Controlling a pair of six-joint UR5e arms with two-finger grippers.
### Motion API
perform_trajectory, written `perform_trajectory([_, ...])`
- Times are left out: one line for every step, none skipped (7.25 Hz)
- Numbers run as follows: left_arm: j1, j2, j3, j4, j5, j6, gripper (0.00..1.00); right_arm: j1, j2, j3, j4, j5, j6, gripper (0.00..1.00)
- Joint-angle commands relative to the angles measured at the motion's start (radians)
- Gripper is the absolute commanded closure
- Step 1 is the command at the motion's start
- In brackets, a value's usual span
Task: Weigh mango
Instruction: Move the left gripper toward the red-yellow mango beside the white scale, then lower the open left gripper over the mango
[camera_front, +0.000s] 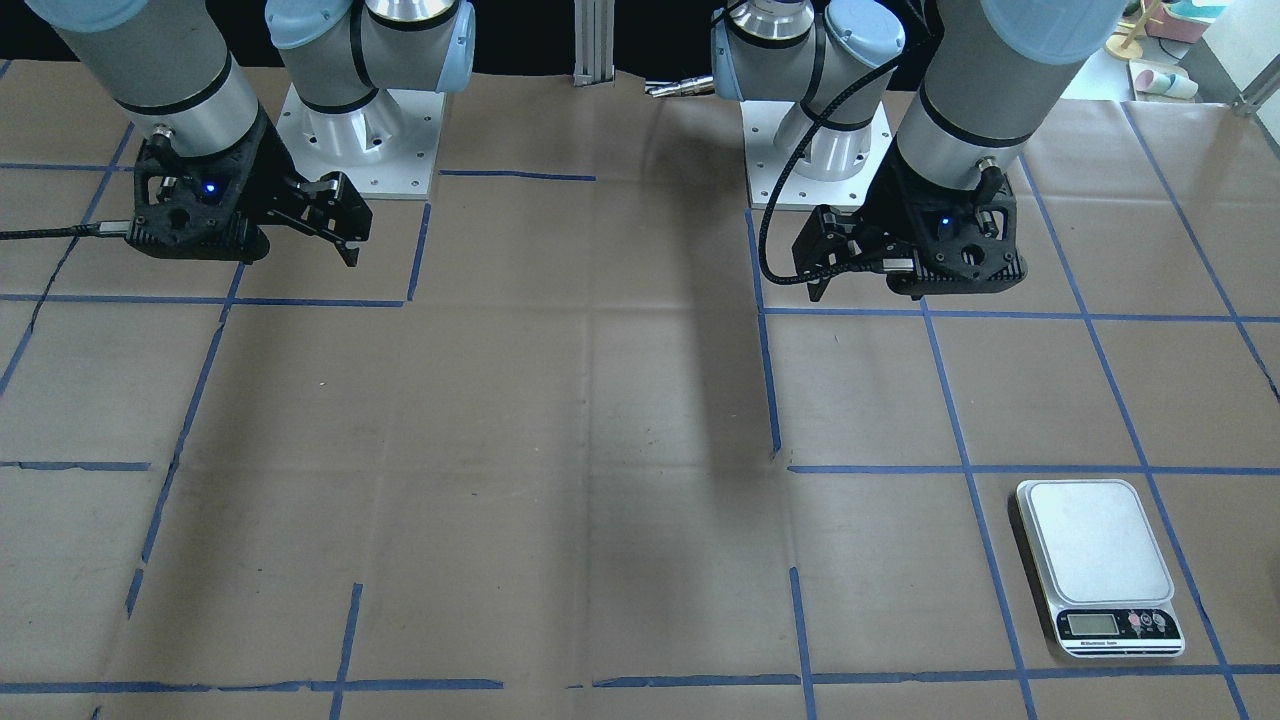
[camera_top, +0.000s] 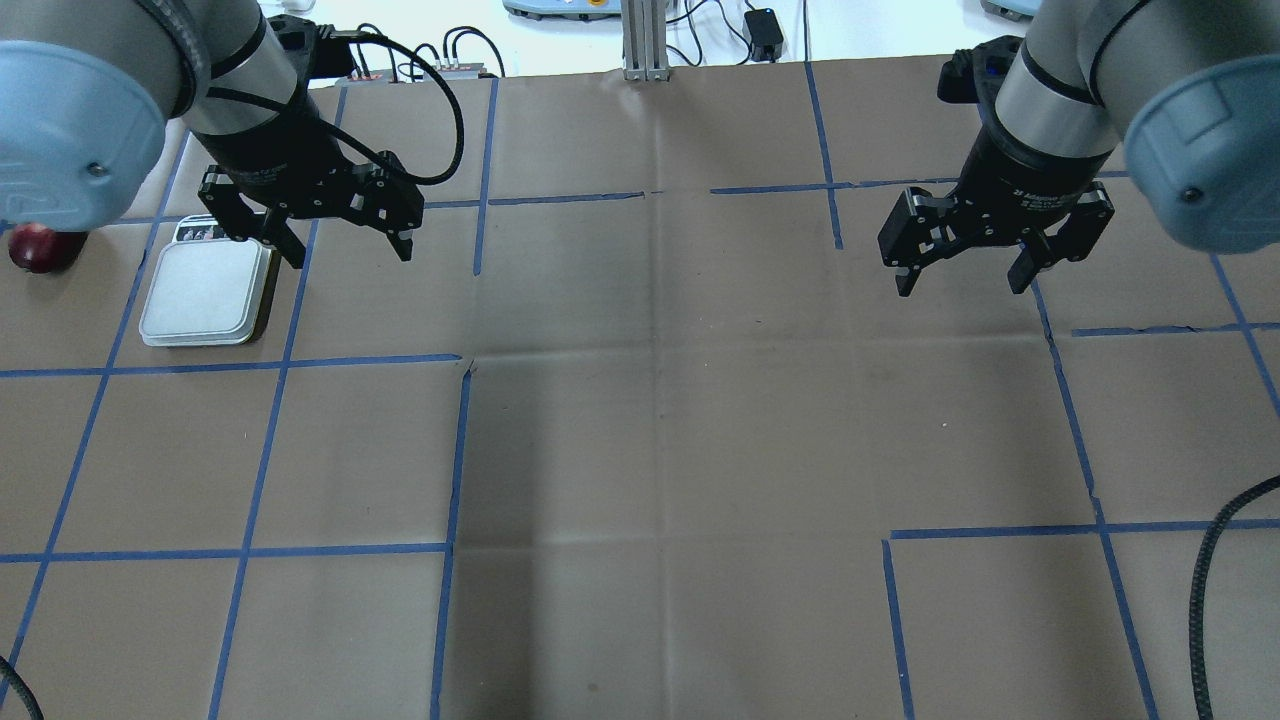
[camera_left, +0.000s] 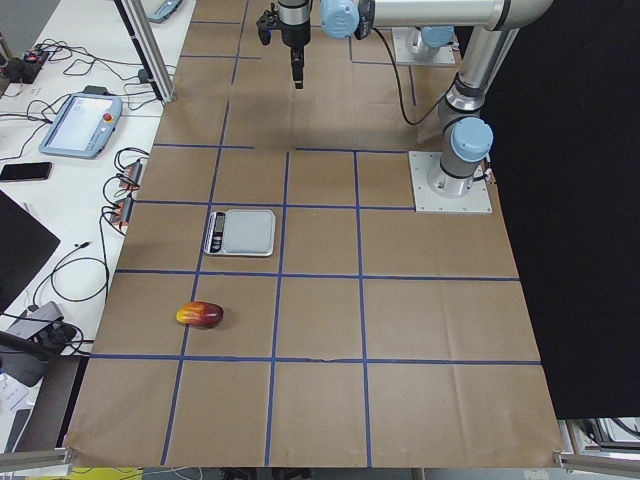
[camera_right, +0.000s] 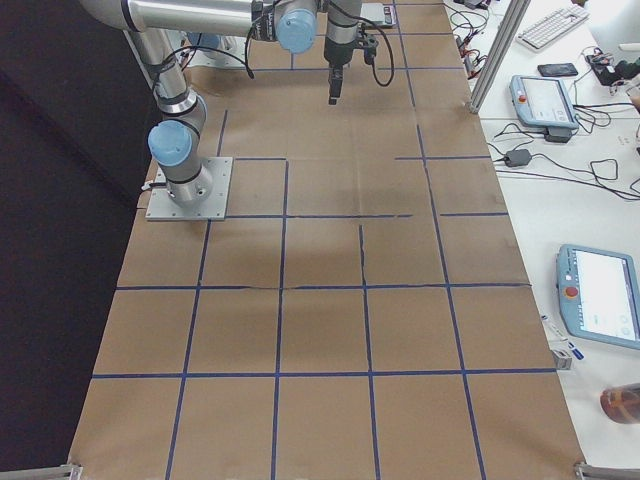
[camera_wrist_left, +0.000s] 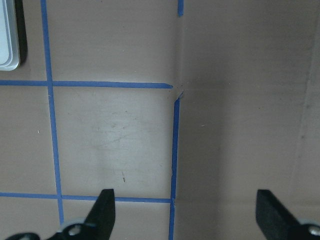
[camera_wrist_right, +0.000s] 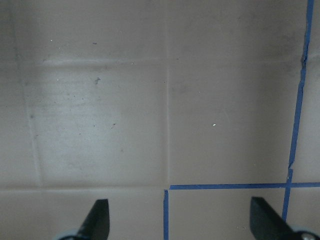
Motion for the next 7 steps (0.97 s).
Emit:
perform_trajectory([0.047,-0.013,0.032,0.008,-0.003,0.059,0.00,0.000,0.000,0.000,0.000,0.000,0.000,0.00])
perform_trajectory([0.128,-0.024,0.041,0.008,-0.006,0.119,0.00,0.000,0.000,0.000,0.000,0.000,0.000,0.00])
perform_trajectory([0.215,-0.045,0.058,0.015,-0.030,0.194,0.00,0.000,0.000,0.000,0.000,0.000,0.000,0.00])
perform_trajectory([0.319,-0.082,0.102,0.022,-0.034,0.316,0.00,0.000,0.000,0.000,0.000,0.000,0.000,0.00])
perform_trajectory([0.424,-0.150,0.162,0.023,-0.031,0.455,0.00,0.000,0.000,0.000,0.000,0.000,0.000,0.00])
perform_trajectory([0.505,-0.234,0.244,0.023,-0.031,0.583,0.00,0.000,0.000,0.000,0.000,0.000,0.000,0.00])
perform_trajectory([0.579,-0.349,0.362,0.023,-0.031,0.689,0.00,0.000,0.000,0.000,0.000,0.000,0.000,0.00])
